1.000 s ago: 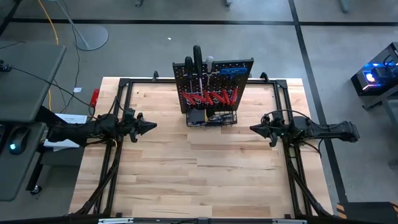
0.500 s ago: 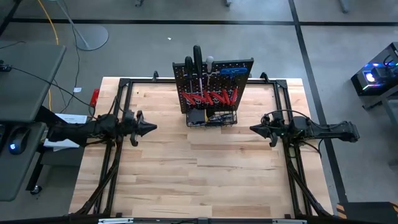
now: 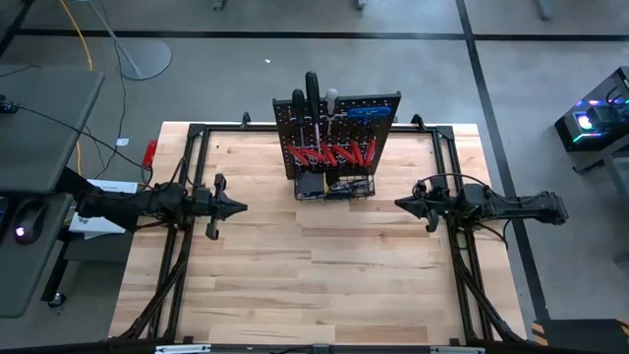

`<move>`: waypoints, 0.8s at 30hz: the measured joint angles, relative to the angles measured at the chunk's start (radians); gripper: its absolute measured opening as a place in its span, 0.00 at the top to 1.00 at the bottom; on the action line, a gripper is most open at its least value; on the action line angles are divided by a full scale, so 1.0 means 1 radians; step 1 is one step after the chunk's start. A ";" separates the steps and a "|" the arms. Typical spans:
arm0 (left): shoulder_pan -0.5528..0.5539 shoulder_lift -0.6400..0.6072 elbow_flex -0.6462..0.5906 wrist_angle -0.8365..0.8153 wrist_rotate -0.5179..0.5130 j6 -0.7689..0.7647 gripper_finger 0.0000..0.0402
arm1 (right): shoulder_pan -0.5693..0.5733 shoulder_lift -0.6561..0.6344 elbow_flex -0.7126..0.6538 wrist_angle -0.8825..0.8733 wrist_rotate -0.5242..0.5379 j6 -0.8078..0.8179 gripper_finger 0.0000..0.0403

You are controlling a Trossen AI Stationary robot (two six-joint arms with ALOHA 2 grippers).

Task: Hang tools onto peg board
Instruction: Return to Home Position

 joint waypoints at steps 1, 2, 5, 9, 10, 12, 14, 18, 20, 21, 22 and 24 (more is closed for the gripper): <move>0.000 0.000 0.000 0.000 0.000 -0.004 1.00 | 0.000 0.000 0.000 0.000 0.000 0.000 1.00; 0.000 0.000 0.000 0.000 0.000 -0.009 1.00 | 0.000 0.000 0.000 0.000 0.000 0.000 1.00; 0.000 0.000 0.000 0.000 -0.004 -0.024 1.00 | 0.000 0.000 0.000 0.000 0.000 0.000 1.00; 0.000 0.000 0.000 0.001 -0.004 -0.029 1.00 | 0.000 0.000 0.000 0.000 0.000 0.000 1.00; 0.000 0.000 0.000 0.001 -0.005 -0.030 1.00 | 0.000 0.000 0.000 0.000 0.000 0.000 1.00; 0.000 0.000 0.000 0.001 -0.005 -0.029 1.00 | 0.000 0.000 0.000 0.000 0.000 0.000 1.00; 0.000 0.000 0.000 0.001 -0.005 -0.029 1.00 | 0.000 0.000 0.000 0.000 0.000 0.000 1.00; 0.000 0.000 0.000 0.001 -0.005 -0.030 1.00 | 0.000 0.000 0.000 0.000 0.000 0.000 1.00; 0.000 0.000 0.000 0.001 -0.005 -0.030 1.00 | 0.000 0.000 0.000 0.000 0.000 0.000 1.00; 0.000 0.000 0.000 0.001 -0.005 -0.029 1.00 | 0.000 0.000 0.000 0.000 0.000 0.000 1.00; 0.000 0.000 0.000 0.001 -0.005 -0.030 1.00 | 0.000 0.000 0.000 0.000 0.000 0.000 1.00; 0.000 0.000 0.000 0.001 -0.006 -0.029 1.00 | 0.000 0.000 0.000 0.000 0.000 0.000 1.00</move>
